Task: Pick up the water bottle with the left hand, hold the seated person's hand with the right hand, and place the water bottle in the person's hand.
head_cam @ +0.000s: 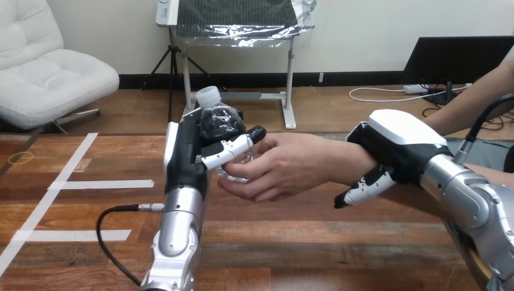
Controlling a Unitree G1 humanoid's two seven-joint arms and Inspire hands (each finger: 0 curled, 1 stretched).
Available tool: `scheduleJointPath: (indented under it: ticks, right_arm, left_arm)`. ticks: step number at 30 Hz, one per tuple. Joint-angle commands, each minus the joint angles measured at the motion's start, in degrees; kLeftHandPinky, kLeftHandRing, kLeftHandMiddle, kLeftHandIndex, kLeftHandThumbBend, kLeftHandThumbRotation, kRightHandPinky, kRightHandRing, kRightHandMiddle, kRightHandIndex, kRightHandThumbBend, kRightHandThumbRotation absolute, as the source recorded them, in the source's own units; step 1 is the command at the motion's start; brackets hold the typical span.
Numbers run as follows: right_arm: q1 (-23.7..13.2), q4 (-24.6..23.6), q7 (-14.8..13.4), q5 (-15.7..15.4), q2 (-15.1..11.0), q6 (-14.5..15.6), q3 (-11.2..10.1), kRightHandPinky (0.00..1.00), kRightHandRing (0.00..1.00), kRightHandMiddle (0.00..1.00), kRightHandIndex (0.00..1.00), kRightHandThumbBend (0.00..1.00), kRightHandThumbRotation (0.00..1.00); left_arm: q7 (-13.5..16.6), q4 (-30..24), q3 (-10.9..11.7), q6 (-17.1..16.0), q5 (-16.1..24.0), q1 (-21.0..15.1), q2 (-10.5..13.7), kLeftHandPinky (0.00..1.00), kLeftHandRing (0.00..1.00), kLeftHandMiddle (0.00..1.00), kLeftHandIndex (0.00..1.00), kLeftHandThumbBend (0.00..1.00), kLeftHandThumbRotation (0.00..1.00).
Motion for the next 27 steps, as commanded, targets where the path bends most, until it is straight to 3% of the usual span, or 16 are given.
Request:
scheduleJointPath:
  ticks: [1,8,20,27]
  right_arm:
    - [-4.61,-0.31,-0.93,1.37,2.22,0.93,-1.8,0.2,0.24,0.31,0.33,0.84,0.21]
    - [-4.9,-0.32,-0.73,0.95,2.72,0.91,-1.58,0.21,0.26,0.33,0.34,0.84,0.21]
    - [-5.09,-0.66,0.15,0.07,3.69,1.88,-1.37,0.24,0.3,0.36,0.38,0.84,0.19]
    - [-5.05,-0.41,0.15,0.19,4.02,1.81,-1.32,0.24,0.3,0.37,0.39,0.83,0.19]
  left_arm:
    - [0.02,0.57,-0.03,-2.98,-0.86,-7.41,-0.93,0.34,0.38,0.43,0.43,0.67,0.0]
    - [1.63,2.58,-0.72,-4.29,0.81,-8.54,-1.27,0.33,0.38,0.43,0.44,0.69,0.0]
    - [-1.33,4.13,0.22,-4.84,-2.3,-9.91,-3.5,0.34,0.38,0.43,0.44,0.69,0.0]
    - [-2.13,4.87,-0.35,-5.18,-3.03,-10.44,-4.35,0.34,0.38,0.43,0.44,0.68,0.0]
